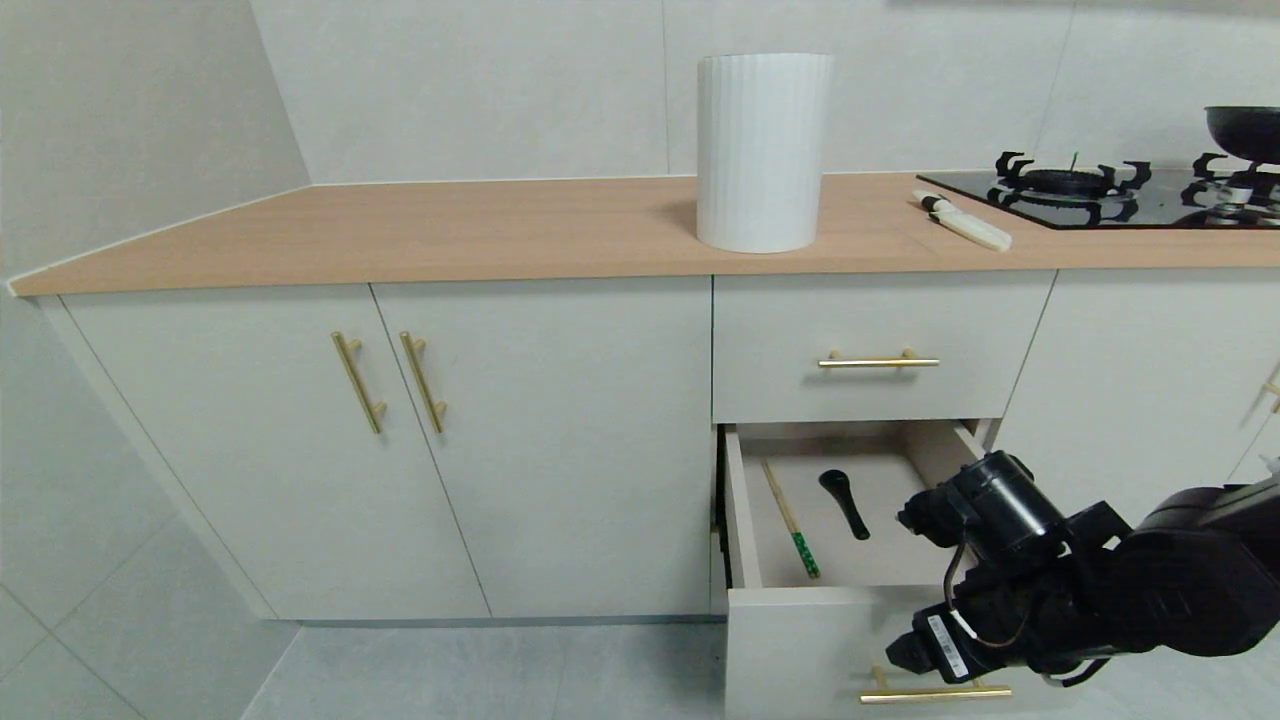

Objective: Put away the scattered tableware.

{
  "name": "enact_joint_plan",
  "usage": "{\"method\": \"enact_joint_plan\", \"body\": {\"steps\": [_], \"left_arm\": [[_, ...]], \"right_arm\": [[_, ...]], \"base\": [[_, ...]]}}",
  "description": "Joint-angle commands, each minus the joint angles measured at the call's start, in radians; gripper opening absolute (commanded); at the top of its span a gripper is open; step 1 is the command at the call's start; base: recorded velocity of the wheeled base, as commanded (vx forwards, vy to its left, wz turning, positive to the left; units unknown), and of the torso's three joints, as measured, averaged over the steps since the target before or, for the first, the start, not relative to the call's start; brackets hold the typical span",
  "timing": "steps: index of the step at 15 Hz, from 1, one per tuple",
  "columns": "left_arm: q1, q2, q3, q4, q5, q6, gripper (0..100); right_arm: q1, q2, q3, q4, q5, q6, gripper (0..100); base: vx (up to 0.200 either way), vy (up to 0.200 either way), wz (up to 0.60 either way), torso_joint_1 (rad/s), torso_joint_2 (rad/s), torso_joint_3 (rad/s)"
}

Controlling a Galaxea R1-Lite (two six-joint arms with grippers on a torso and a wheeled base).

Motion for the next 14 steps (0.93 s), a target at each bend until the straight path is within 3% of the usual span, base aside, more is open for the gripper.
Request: {"method": "enact_joint_plan", "body": {"steps": [1,8,14], "left_arm": [[0.000,0.000,0.000,0.000,0.000,0.000,100],[0.000,0.000,0.000,0.000,0.000,0.000,100],[0.000,0.000,0.000,0.000,0.000,0.000,100]], "right_arm": [[-0.011,0.044,-0.026,-0.014,0.001,0.006,100],[-0.060,0.167,-0.147,-0.096,0.000,0.011,100],[-0.083,0.309,-0.141,-0.381,-0.066,0.035,100]], "base": [[0.000,0.000,0.00,0.000,0.00,0.000],[0.000,0.000,0.00,0.000,0.00,0.000],[0.000,0.000,0.00,0.000,0.00,0.000]]}}
